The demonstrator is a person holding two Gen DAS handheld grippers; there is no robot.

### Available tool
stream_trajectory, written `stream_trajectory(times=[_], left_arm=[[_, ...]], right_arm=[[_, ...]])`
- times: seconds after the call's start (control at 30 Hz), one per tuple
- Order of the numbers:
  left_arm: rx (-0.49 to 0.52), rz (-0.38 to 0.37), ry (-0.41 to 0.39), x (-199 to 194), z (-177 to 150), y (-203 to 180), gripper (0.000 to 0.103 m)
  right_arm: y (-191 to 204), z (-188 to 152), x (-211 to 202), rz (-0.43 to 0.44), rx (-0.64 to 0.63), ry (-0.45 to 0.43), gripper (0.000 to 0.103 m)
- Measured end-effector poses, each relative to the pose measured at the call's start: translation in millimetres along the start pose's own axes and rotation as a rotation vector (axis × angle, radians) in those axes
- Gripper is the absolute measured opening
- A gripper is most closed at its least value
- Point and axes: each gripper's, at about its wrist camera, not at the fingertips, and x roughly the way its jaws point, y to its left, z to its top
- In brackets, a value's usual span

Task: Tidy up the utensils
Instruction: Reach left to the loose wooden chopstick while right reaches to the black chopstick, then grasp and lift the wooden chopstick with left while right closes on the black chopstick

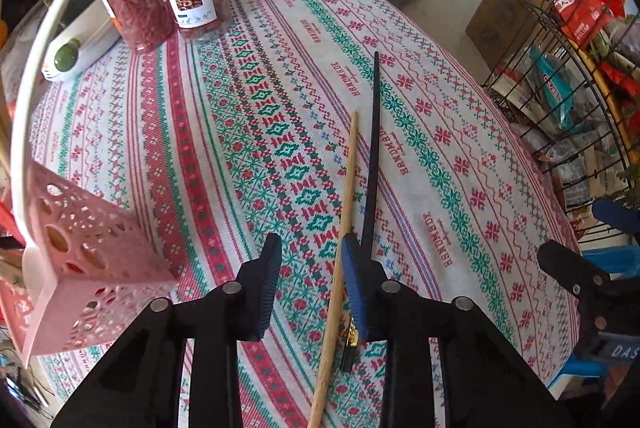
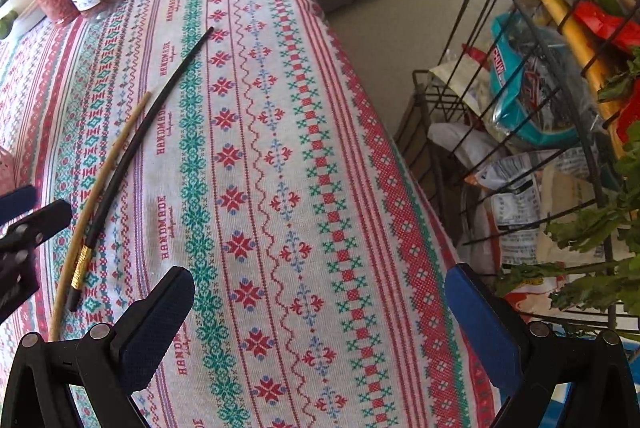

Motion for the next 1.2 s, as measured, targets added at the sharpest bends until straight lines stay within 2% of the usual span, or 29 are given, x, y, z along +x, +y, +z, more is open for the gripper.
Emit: stream_trajectory(times=[0.07, 0.17, 0.33, 0.57, 0.7, 0.87, 0.93, 1.07, 1.13, 1.2], left_arm=[[-0.007, -0.027, 0.006, 8, 4, 0, 0.023], [-0.012, -0.069, 0.01, 15, 10, -5, 0.022], [-0.003, -0.088, 0.013, 21, 19, -14, 0.022], [0.016, -0.057, 0.055, 29, 27, -22, 0.022], [-0.06, -0.153, 0.05, 31, 35, -18, 0.022], [-0.032, -0.12, 0.051, 30, 34, -22, 0.022], [-0.017, -0.075, 0.061, 33, 32, -24, 0.021], [0.049, -0.003, 0.048, 34, 29, -30, 0.012], [0.042, -0.008, 0.058, 33, 30, -30, 0.007], [0.014, -0.05, 0.076, 30, 29, -25, 0.006]], right_arm=[[-1, 2, 0, 0.016, 0.008, 0.0, 0.103], [0, 5, 0, 0.029, 0.012, -0.002, 0.103], [1, 8, 1, 0.041, 0.023, 0.002, 0.103], [0, 8, 5, 0.067, 0.045, 0.017, 0.103], [-2, 9, 5, 0.073, 0.054, 0.019, 0.103], [-3, 8, 5, 0.08, 0.067, 0.019, 0.103], [-3, 8, 4, 0.085, 0.069, 0.021, 0.103], [-2, 8, 6, 0.089, 0.069, 0.027, 0.103], [-2, 8, 7, 0.091, 0.072, 0.031, 0.103], [-2, 8, 7, 0.097, 0.079, 0.033, 0.103]])
